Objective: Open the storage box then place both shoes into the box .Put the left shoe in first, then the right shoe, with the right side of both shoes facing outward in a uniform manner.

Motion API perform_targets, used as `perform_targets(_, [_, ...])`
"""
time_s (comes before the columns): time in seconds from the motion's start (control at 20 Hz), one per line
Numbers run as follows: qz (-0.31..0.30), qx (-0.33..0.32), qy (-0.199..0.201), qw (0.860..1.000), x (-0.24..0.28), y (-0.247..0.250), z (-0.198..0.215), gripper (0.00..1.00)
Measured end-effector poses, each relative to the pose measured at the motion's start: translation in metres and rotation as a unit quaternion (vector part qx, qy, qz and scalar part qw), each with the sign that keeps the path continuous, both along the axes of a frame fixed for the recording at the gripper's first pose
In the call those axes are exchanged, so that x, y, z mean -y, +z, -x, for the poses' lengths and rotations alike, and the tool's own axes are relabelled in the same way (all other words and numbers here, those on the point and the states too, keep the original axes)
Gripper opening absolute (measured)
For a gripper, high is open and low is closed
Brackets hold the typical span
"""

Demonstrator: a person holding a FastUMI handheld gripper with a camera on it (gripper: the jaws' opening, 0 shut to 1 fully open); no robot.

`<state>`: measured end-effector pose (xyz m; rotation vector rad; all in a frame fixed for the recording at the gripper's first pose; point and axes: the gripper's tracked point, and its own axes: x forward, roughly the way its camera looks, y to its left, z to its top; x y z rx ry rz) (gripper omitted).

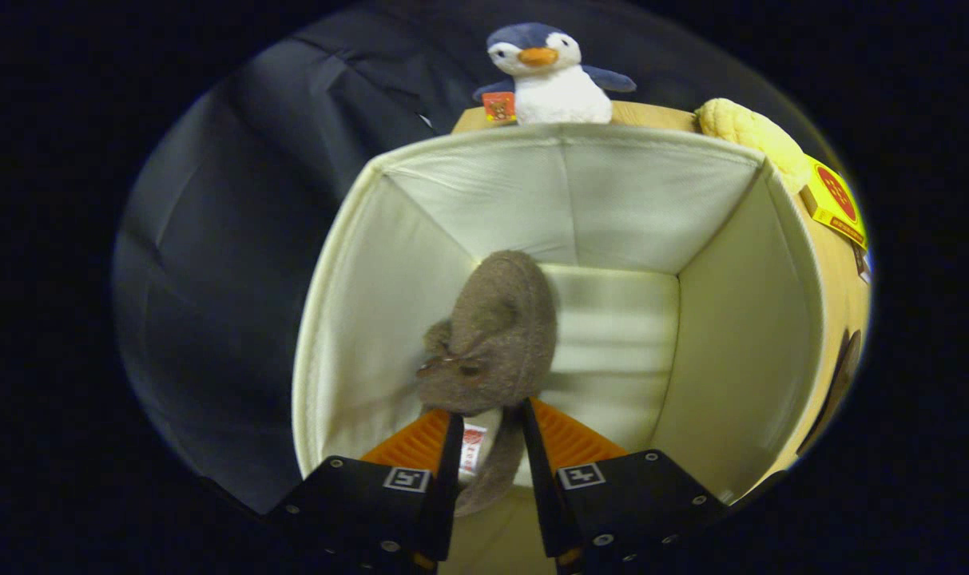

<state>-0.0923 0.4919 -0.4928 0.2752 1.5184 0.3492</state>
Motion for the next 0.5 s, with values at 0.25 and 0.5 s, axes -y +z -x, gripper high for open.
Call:
perform_targets(0.25, [-0.055,0.068,-0.031,0.996,0.032,0.071,-0.024,0.72])
perform_targets(0.5, [-0.063,0.143,-0.047,0.987,0.111,0.127,-0.036,0.87])
